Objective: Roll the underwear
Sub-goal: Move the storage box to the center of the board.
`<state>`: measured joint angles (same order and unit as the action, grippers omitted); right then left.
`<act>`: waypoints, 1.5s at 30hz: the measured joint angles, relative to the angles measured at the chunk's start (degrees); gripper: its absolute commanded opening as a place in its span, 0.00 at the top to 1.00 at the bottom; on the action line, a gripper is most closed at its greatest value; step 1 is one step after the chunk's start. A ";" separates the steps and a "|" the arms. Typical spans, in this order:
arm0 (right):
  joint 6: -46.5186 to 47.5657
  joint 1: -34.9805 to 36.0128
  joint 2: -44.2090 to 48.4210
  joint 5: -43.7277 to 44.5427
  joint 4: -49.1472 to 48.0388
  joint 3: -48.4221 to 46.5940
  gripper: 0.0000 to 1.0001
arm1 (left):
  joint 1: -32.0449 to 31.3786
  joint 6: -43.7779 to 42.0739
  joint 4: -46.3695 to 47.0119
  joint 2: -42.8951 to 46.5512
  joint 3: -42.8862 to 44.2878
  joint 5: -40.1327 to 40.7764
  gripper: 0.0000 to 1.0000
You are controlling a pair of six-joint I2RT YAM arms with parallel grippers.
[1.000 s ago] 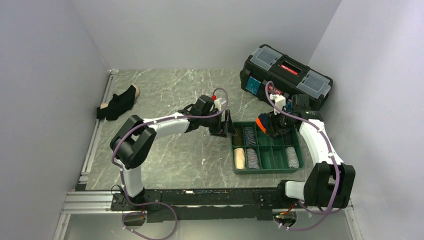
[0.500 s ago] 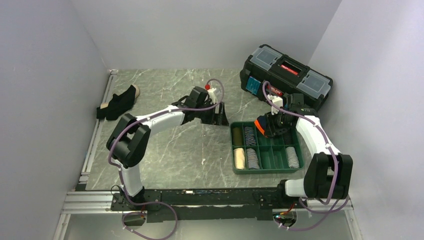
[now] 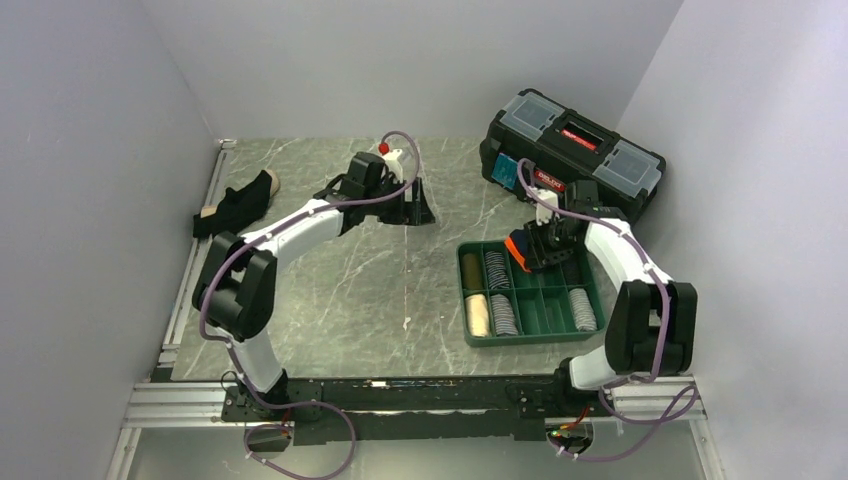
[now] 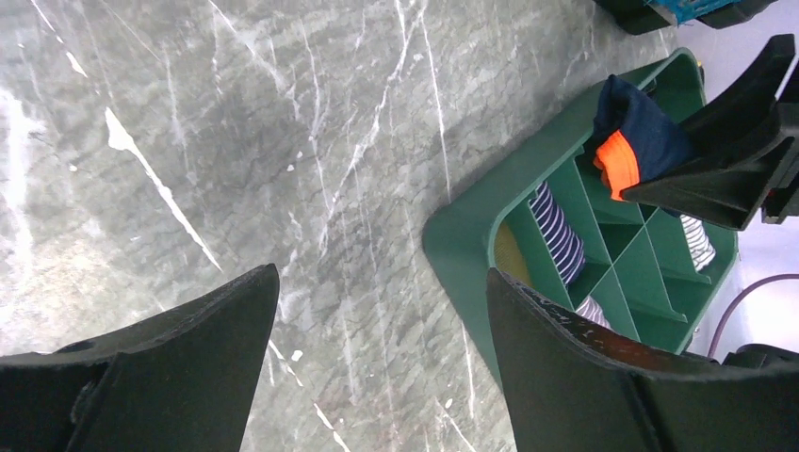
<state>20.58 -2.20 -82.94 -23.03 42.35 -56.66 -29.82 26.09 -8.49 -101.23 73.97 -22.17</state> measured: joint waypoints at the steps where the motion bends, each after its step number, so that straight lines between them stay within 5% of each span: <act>1: 0.20 0.66 -0.81 -0.09 -0.28 -0.66 1.00 | 0.35 -0.17 0.00 0.22 0.00 -0.02 0.14; 11: 1.25 10.12 -8.74 -1.22 -4.63 -7.41 1.00 | 5.11 -3.37 -1.92 2.91 0.39 0.02 0.14; 23: 0.13 12.02 -5.22 5.20 -4.33 -8.20 1.00 | 9.31 -12.17 -7.23 6.45 0.39 0.85 0.13; 30: -0.28 12.04 1.25 12.52 -3.37 -8.20 1.00 | 10.03 -17.14 -10.36 7.04 0.50 0.39 0.12; 45: -2.80 15.56 -0.35 29.55 -3.37 -5.18 1.00 | 10.08 -19.43 -12.83 7.63 0.68 -1.03 0.12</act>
<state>17.78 13.37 -83.29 6.52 38.98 -61.84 -19.75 6.66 -21.32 -93.60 74.65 -23.20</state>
